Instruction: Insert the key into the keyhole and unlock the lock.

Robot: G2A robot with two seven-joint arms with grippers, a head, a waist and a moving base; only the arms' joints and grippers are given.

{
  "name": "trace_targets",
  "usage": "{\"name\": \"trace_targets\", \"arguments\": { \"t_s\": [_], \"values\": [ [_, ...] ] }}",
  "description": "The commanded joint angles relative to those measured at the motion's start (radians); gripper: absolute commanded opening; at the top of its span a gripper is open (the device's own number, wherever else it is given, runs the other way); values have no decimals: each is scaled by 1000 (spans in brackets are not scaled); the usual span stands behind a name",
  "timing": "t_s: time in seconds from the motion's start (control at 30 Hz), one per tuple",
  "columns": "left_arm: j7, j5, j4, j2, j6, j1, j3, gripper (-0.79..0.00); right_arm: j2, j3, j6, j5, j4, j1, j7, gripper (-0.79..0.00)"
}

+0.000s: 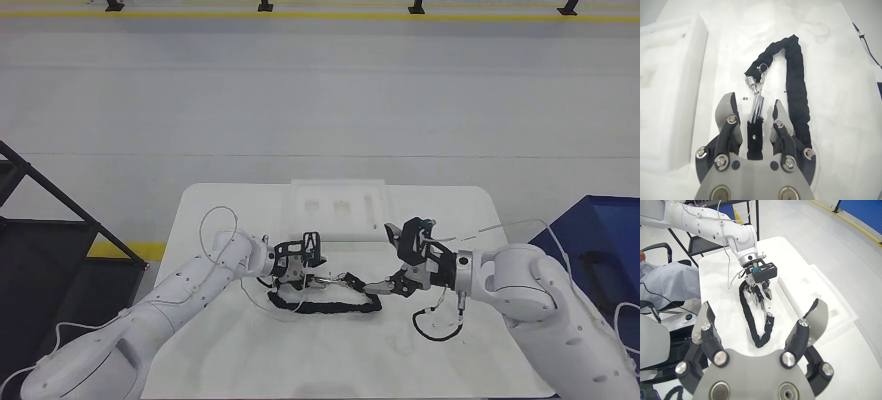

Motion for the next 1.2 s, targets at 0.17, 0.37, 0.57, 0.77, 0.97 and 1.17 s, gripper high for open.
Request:
{"name": "trace_targets", "arguments": {
  "t_s": [0.17, 0.37, 0.57, 0.77, 0.97, 1.17],
  "values": [
    [107, -68, -26, 1, -85, -22, -52, 0, -9, -43, -86, -2, 94, 54, -40, 0],
    [119, -113, -82, 39, -85, -79, -50, 0, -28, -88, -158, 5, 268, 150, -125, 0],
    [77, -255, -129, 86, -85, -186, 7, 0, -51, -137, -272, 14, 417, 284, -188, 0],
    [-45, -444, -117, 127, -85, -337, 61, 0, -65, -184, -286, 40, 488, 427, -194, 0],
    [-175, -668, -124, 151, -85, -466, 102, 0, -76, -243, -286, 114, 547, 542, -167, 0],
    [-318, -830, -135, 172, -85, -570, 143, 0, -77, -271, -286, 154, 572, 645, -134, 0]
  ]
}}
